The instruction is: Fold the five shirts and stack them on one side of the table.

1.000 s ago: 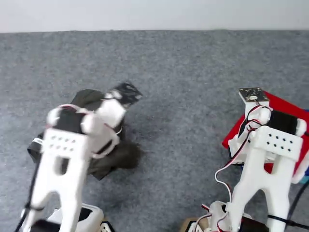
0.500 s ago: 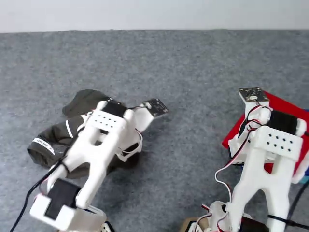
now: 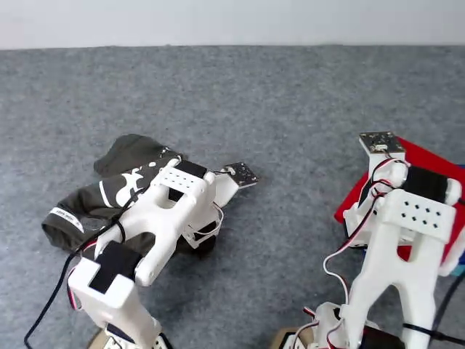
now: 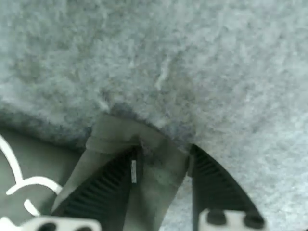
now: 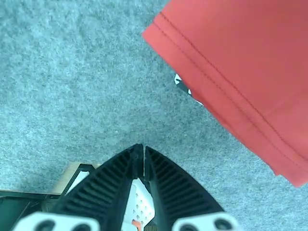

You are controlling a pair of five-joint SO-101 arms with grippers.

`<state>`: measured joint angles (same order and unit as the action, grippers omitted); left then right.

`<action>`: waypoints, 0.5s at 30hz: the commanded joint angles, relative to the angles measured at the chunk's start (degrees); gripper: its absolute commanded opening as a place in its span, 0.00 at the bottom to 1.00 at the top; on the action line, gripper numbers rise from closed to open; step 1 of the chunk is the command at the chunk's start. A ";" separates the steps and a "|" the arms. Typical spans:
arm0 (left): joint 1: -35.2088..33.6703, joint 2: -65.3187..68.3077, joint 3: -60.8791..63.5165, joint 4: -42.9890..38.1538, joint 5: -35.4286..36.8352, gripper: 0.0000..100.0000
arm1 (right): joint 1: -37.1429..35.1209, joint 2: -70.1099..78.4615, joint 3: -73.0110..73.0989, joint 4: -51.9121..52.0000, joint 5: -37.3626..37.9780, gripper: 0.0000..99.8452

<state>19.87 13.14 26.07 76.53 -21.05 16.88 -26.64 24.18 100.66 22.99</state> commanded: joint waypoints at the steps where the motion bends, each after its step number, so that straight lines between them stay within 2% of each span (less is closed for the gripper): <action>1: 0.18 0.53 -0.22 -0.97 0.26 0.12 | -0.40 -2.15 -0.35 2.15 -0.26 0.01; 7: 0.62 0.44 -2.51 1.93 0.26 0.02 | -0.40 -2.15 -0.35 2.15 -0.26 0.01; 15: 0.70 0.44 -14.11 12.48 0.26 0.02 | -0.48 -2.15 -0.53 2.15 -0.26 0.01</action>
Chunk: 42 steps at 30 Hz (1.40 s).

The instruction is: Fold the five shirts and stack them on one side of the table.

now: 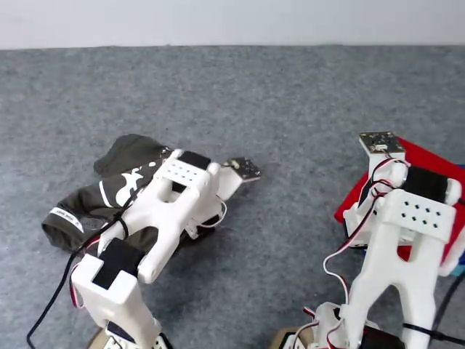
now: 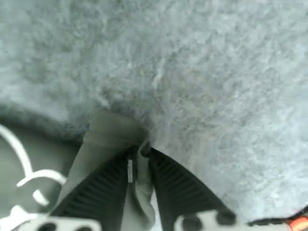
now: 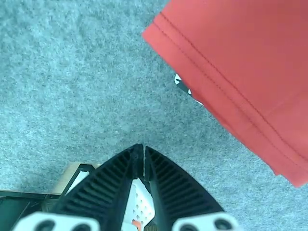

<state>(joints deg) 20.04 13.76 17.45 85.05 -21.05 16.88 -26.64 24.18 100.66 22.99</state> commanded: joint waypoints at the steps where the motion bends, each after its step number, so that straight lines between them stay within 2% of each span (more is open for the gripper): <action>1: 0.53 -0.18 -7.16 5.19 0.26 0.02 | -0.48 -2.15 -0.53 2.15 -0.26 0.01; 7: 0.53 0.44 -10.24 7.74 -0.88 0.04 | -0.48 -2.15 -0.53 2.15 -0.26 0.01; 11: 0.35 0.44 -6.90 5.27 -1.49 0.08 | -0.48 -2.15 -0.53 2.15 -0.26 0.01; 20: 0.53 -0.09 -5.85 4.40 -1.32 0.08 | -0.48 -2.15 -0.53 2.15 -0.26 0.01; 25: 0.18 0.44 -5.58 4.22 -1.41 0.08 | -0.48 -2.15 -0.53 2.15 -0.26 0.01; 29: -0.35 0.44 -3.38 1.49 -1.67 0.01 | -0.48 -2.15 -0.53 2.15 -0.26 0.01; 33: -0.09 -0.62 -3.21 4.13 -1.76 0.01 | -0.48 -2.15 -0.62 2.15 -0.26 0.01; 36: -0.44 -5.63 -6.20 8.88 -1.76 0.01 | -0.48 -2.15 -0.70 2.15 -0.26 0.01; 40: -0.62 -19.69 -12.00 15.38 -1.58 0.01 | -0.57 -2.15 -1.23 2.07 -0.26 0.01; 42: -3.08 -27.78 -12.97 15.56 -1.23 0.01 | -1.45 -2.15 -2.64 2.07 -0.35 0.01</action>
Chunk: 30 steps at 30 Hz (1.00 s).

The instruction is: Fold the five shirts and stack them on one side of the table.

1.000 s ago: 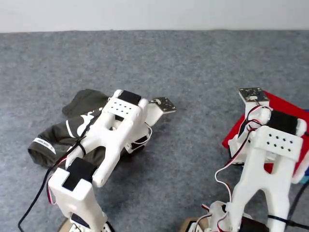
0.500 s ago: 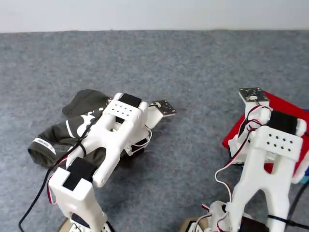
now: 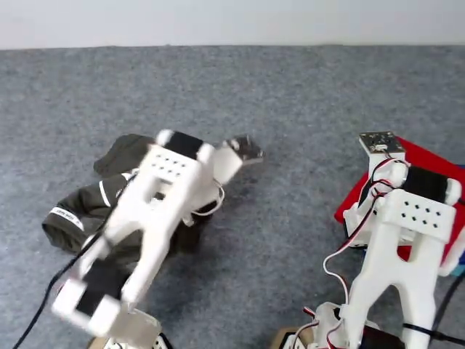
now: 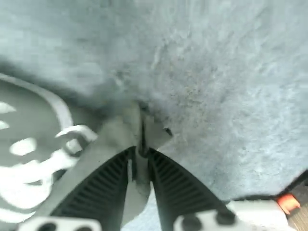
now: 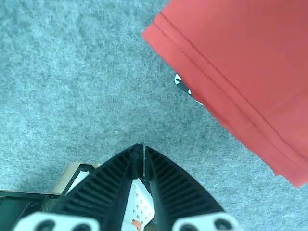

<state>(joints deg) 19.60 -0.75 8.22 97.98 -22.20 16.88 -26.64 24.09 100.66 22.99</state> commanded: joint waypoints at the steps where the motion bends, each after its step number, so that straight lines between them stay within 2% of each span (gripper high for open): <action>1: -4.57 -17.05 -3.74 2.64 -0.09 0.01 | -1.98 -2.15 -3.34 2.07 -0.35 0.01; 6: -19.52 -32.79 -3.82 2.64 -0.62 0.01 | -8.31 -1.54 -6.59 1.98 -0.35 0.01; 12: -36.04 -47.30 -3.82 2.64 -8.62 0.01 | -19.65 -1.54 -6.51 -2.24 -0.62 0.01; 20: -58.46 -53.54 -3.38 2.37 -11.08 0.01 | -31.87 1.98 -6.68 -13.93 -0.70 0.01; 26: -68.22 -53.54 5.23 -1.58 -10.99 0.01 | -40.31 11.38 -8.79 -21.05 -0.70 0.02; 30: -70.77 -53.54 11.91 -3.43 -10.99 0.01 | -45.49 19.21 -16.88 -21.32 -0.70 0.12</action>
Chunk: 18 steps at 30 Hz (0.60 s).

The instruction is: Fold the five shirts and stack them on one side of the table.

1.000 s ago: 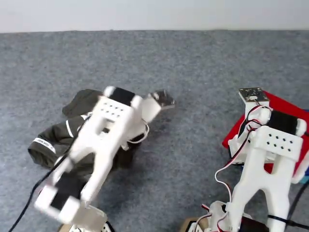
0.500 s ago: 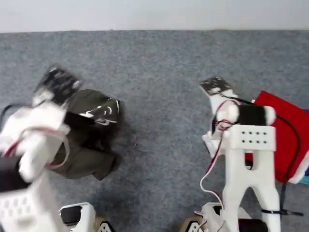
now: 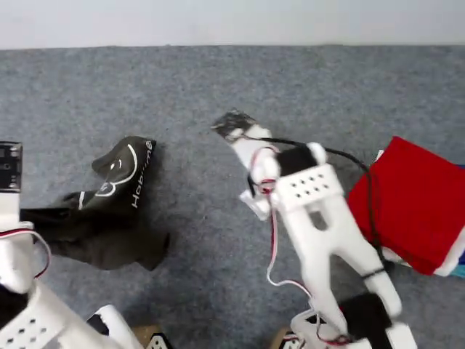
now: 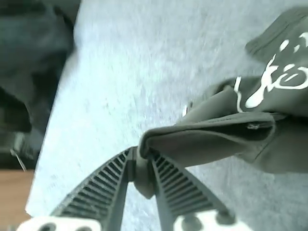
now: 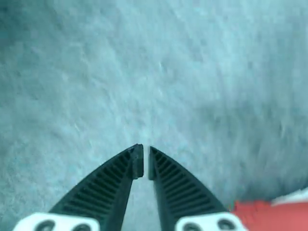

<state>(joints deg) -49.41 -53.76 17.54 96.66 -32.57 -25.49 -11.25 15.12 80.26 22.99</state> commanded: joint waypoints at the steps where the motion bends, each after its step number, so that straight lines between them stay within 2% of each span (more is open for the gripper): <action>1: -1.76 -0.53 4.00 -2.46 -0.62 0.01 | -4.09 6.29 -10.81 -0.92 -0.70 0.15; 4: -2.02 -0.53 7.78 -4.40 -0.53 0.01 | -6.90 14.81 -20.57 -0.84 -2.73 0.22; 8: -2.02 -0.53 11.21 -5.54 -0.44 0.01 | -11.30 27.12 -33.85 0.22 -5.01 0.22; 18: -2.02 -0.88 11.56 -5.19 -0.35 0.01 | -20.88 50.07 -60.92 2.77 -4.92 0.22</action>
<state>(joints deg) -51.08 -53.67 29.32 92.53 -32.57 -44.75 36.22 -37.36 83.08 18.42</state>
